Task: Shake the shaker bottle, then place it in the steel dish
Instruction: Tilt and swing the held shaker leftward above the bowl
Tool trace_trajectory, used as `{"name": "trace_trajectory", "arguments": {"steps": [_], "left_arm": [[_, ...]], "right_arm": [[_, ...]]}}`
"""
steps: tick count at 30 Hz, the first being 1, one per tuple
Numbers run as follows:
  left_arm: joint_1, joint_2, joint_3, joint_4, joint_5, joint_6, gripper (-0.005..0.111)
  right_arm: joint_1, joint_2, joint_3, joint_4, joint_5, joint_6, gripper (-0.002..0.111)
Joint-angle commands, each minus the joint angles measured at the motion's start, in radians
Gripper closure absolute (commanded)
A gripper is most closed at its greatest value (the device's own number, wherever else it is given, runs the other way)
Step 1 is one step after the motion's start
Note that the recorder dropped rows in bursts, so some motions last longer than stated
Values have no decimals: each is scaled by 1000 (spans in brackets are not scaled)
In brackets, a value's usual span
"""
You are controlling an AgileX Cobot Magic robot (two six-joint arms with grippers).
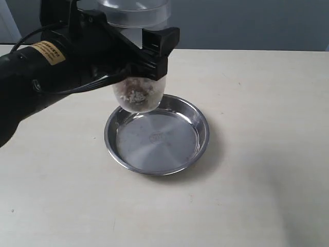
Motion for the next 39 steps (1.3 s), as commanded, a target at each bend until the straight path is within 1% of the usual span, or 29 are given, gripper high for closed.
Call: {"name": "trace_trajectory", "arguments": {"steps": [1, 5, 9, 11, 12, 14, 15, 16, 17, 18, 20, 21, 22, 25, 26, 27, 28, 30, 31, 32, 33, 35, 37, 38, 39], "left_arm": [[1, -6, -6, -25, -8, -4, 106], [1, -6, -6, -38, -4, -4, 106], [1, -6, -6, 0, 9, 0, 106], [1, -6, -10, 19, -62, 19, 106], [1, -13, -30, 47, -109, 19, 106], [1, -33, -81, 165, -116, 19, 106], [1, -42, -106, 219, -81, 19, 106], [1, -43, -111, 224, -35, 22, 106], [18, -16, -100, 164, 27, 21, 106], [43, 35, -68, 65, 78, 21, 106], [74, 155, -11, -71, 136, 5, 106], [70, 172, -11, -85, 160, -20, 106], [56, 165, -21, -41, 158, -40, 106], [-36, 53, -90, 177, 37, -31, 106], [-44, 26, -106, 192, 17, -24, 106], [-37, 27, -101, 103, 23, -32, 106], [-16, 58, -80, -40, 67, 1, 106], [46, 158, -39, -290, 220, 114, 106], [78, 188, -37, -367, 309, 178, 106], [96, 191, -39, -376, 356, 235, 106], [104, 170, -45, -370, 365, 272, 106], [97, 90, -67, -300, 288, 302, 106], [91, -1, -85, -220, 143, 300, 106], [91, -20, -69, -227, 89, 287, 106], [91, -17, -43, -246, 70, 276, 106]], "right_arm": [[4, -4, 1, -1, -9, -1, 109], [4, -4, 1, -1, -9, -1, 109], [4, -4, 1, -1, -9, -1, 109], [4, -4, 1, -1, -9, -1, 109], [4, -4, 1, -1, -9, -1, 109], [4, -4, 1, -1, -9, -1, 109], [4, -4, 1, -1, -9, -1, 109], [4, -4, 1, -1, -9, -1, 109], [4, -4, 1, -1, -9, -1, 109], [4, -4, 1, -1, -9, -1, 109], [4, -4, 1, -1, -9, -1, 109], [4, -4, 1, -1, -9, -1, 109], [4, -4, 1, -1, -9, -1, 109], [4, -4, 1, -1, -9, -1, 109], [4, -4, 1, -1, -9, -1, 109], [4, -4, 1, -1, -9, -1, 109], [4, -4, 1, -1, -9, -1, 109], [4, -4, 1, -1, -9, -1, 109], [4, -4, 1, -1, -9, -1, 109], [4, -4, 1, -1, -9, -1, 109], [4, -4, 1, -1, -9, -1, 109], [4, -4, 1, -1, -9, -1, 109], [4, -4, 1, -1, -9, -1, 109], [4, -4, 1, -1, -9, -1, 109], [4, -4, 1, -1, -9, -1, 109]]}}
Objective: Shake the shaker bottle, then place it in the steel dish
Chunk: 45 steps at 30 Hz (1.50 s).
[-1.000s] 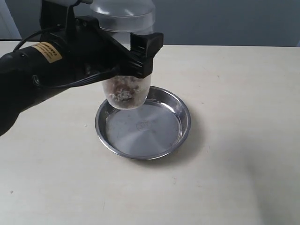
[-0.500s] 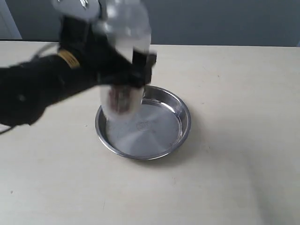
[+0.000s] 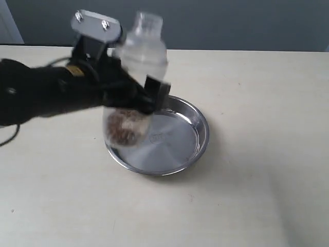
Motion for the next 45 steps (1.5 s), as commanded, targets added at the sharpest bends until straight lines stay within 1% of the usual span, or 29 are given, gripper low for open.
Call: {"name": "trace_trajectory", "arguments": {"steps": [1, 3, 5, 12, 16, 19, 21, 22, 24, 25, 26, 27, 28, 29, 31, 32, 33, 34, 36, 37, 40, 42, 45], "left_arm": [[1, -96, 38, 10, -249, 1, 106], [3, -50, 93, -26, -228, -23, 106], [1, -42, 116, -37, -196, -28, 106], [-1, -136, 108, -37, -179, -28, 106], [-1, -159, 108, -37, -169, -20, 106], [-1, -204, 70, -3, -187, 58, 106], [-1, -276, 9, 21, -155, 99, 106], [-1, -300, 8, 35, -149, 101, 106], [-1, -251, 91, -4, -226, 56, 106], [10, -176, 154, -37, -283, 37, 106], [22, -106, 189, -89, -302, -1, 106], [28, -84, 192, -126, -274, -20, 106], [21, -116, 153, -92, -195, -22, 106], [2, -171, 106, 18, -163, -20, 106], [-50, -327, -34, 252, -163, -24, 106], [-57, -365, -63, 243, -201, -32, 106], [-57, -366, -53, 193, -224, -31, 106], [-34, -321, -1, 98, -213, -2, 106], [6, -216, 79, -35, -164, 5, 106], [9, -150, 110, -75, -123, -2, 106], [-18, -117, 125, -92, -91, -7, 106], [-32, -130, 116, -90, -126, -5, 106], [-32, -150, 97, -85, -146, 14, 106]], "right_arm": [[4, -4, 1, -1, -9, -1, 109], [4, -4, 1, -1, -9, -1, 109], [4, -4, 1, -1, -9, -1, 109], [4, -4, 1, -1, -9, -1, 109], [4, -4, 1, -1, -9, -1, 109], [4, -4, 1, -1, -9, -1, 109], [4, -4, 1, -1, -9, -1, 109], [4, -4, 1, -1, -9, -1, 109], [4, -4, 1, -1, -9, -1, 109], [4, -4, 1, -1, -9, -1, 109], [4, -4, 1, -1, -9, -1, 109], [4, -4, 1, -1, -9, -1, 109], [4, -4, 1, -1, -9, -1, 109], [4, -4, 1, -1, -9, -1, 109], [4, -4, 1, -1, -9, -1, 109], [4, -4, 1, -1, -9, -1, 109], [4, -4, 1, -1, -9, -1, 109], [4, -4, 1, -1, -9, -1, 109], [4, -4, 1, -1, -9, -1, 109], [4, -4, 1, -1, -9, -1, 109], [4, -4, 1, -1, -9, -1, 109], [4, -4, 1, -1, -9, -1, 109], [4, -4, 1, -1, -9, -1, 109]]}}
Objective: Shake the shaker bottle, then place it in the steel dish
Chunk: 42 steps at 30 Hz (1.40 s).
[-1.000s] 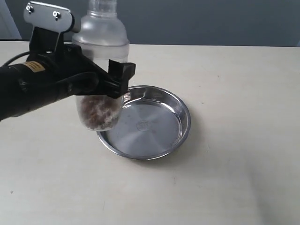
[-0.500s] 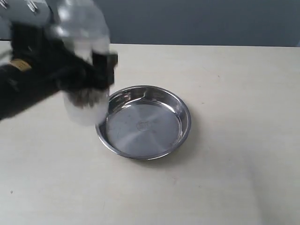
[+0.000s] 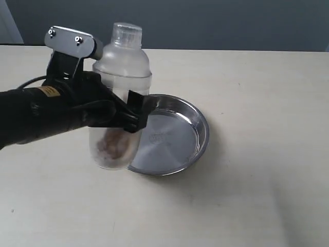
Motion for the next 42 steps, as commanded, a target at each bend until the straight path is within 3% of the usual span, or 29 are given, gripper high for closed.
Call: {"name": "trace_trajectory", "arguments": {"steps": [1, 11, 14, 17, 22, 23, 25, 28, 31, 34, 37, 39, 42], "left_arm": [[-8, -55, -38, 2, -103, 27, 106], [-8, -62, -38, 4, -133, 67, 106], [-8, -95, -76, 61, -190, 124, 106], [-8, -194, -142, 164, -153, 113, 106], [27, -57, 14, -18, -193, 44, 106], [1, -127, -49, 52, -116, 43, 106], [-61, -258, -128, 229, -94, 40, 106], [-28, -182, -9, 77, -127, 36, 106], [-97, -338, -168, 270, -130, 36, 106], [-38, -165, 24, 22, -79, 38, 106], [-38, -271, -62, 156, -53, 38, 106], [-19, -252, -3, 95, -149, 61, 106], [19, -198, 30, 8, -94, 141, 106]], "right_arm": [[4, -4, 1, -1, -9, -1, 109], [4, -4, 1, -1, -9, -1, 109], [4, -4, 1, -1, -9, -1, 109], [4, -4, 1, -1, -9, -1, 109], [4, -4, 1, -1, -9, -1, 109], [4, -4, 1, -1, -9, -1, 109], [4, -4, 1, -1, -9, -1, 109], [4, -4, 1, -1, -9, -1, 109], [4, -4, 1, -1, -9, -1, 109], [4, -4, 1, -1, -9, -1, 109], [4, -4, 1, -1, -9, -1, 109], [4, -4, 1, -1, -9, -1, 109], [4, -4, 1, -1, -9, -1, 109]]}}
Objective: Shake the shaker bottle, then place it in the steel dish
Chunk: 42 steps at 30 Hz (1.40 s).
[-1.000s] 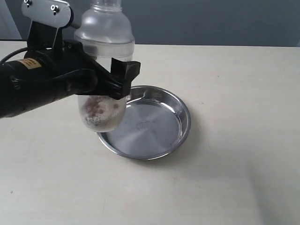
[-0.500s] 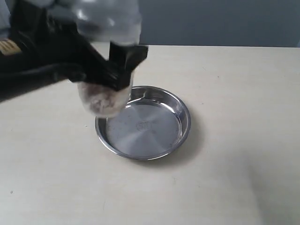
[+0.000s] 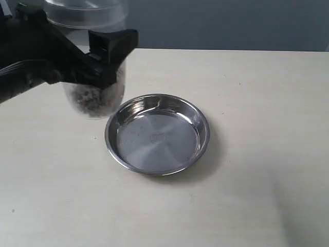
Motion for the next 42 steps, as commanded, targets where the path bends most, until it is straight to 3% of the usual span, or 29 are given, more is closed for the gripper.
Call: {"name": "trace_trajectory", "arguments": {"steps": [1, 3, 6, 9, 17, 20, 24, 26, 31, 36, 42], "left_arm": [[26, 1, -11, -60, 34, 66, 106], [10, -47, -52, -34, 10, 66, 106], [23, 23, 11, -93, -51, 66, 106], [39, 99, 26, -134, 13, 73, 106], [37, 140, -50, -147, -86, 90, 106], [37, 208, -87, -54, -112, 74, 106], [37, 230, -172, 190, -146, -188, 106], [37, 299, -172, 204, -222, -273, 106], [37, 559, -172, 487, -506, -611, 106], [37, 704, -172, 548, -722, -697, 106], [37, 773, -172, 542, -799, -725, 106]], "right_arm": [[4, -4, 1, -1, -9, -1, 109], [4, -4, 1, -1, -9, -1, 109], [4, -4, 1, -1, -9, -1, 109], [4, -4, 1, -1, -9, -1, 109], [4, -4, 1, -1, -9, -1, 109], [4, -4, 1, -1, -9, -1, 109], [4, -4, 1, -1, -9, -1, 109], [4, -4, 1, -1, -9, -1, 109], [4, -4, 1, -1, -9, -1, 109], [4, -4, 1, -1, -9, -1, 109], [4, -4, 1, -1, -9, -1, 109]]}}
